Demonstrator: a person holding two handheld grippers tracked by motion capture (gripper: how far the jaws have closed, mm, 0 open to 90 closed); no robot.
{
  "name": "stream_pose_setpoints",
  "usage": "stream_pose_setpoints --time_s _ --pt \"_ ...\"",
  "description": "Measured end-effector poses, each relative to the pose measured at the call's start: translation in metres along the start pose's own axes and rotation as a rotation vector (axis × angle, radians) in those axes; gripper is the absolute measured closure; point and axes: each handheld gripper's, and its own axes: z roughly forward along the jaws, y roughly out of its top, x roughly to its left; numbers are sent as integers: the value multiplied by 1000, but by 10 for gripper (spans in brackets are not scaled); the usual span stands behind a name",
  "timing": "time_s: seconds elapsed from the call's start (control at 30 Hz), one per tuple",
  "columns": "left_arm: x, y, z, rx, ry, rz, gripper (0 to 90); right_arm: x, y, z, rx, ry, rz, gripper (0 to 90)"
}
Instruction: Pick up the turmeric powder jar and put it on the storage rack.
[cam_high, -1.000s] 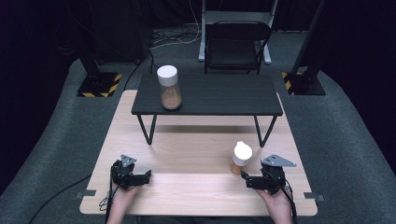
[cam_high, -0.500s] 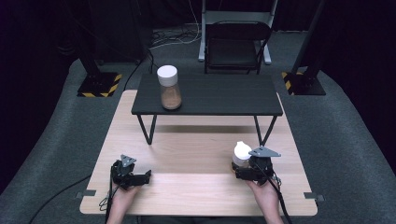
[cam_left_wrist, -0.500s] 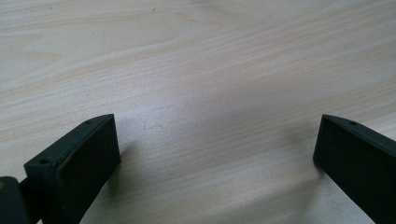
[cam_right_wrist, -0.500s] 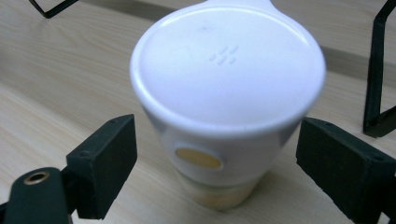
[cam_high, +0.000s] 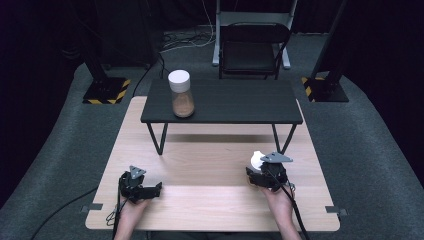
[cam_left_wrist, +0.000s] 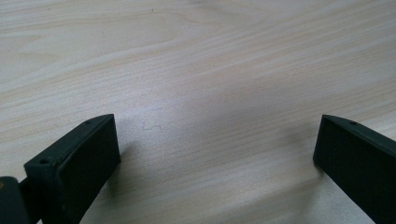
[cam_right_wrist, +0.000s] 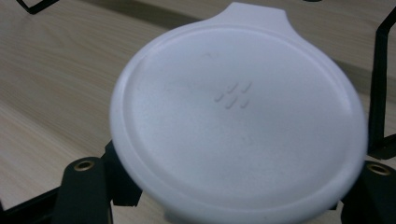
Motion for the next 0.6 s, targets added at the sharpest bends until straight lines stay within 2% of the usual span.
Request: stream_pose_setpoints --time_s 0.3,0.6 --pt "0 0 0 1 -1 2 0 0 11 -6 37 -10 -10 294" --pt "0 0 0 0 -1 2 0 -2 28 -24 30 -9 -15 295"
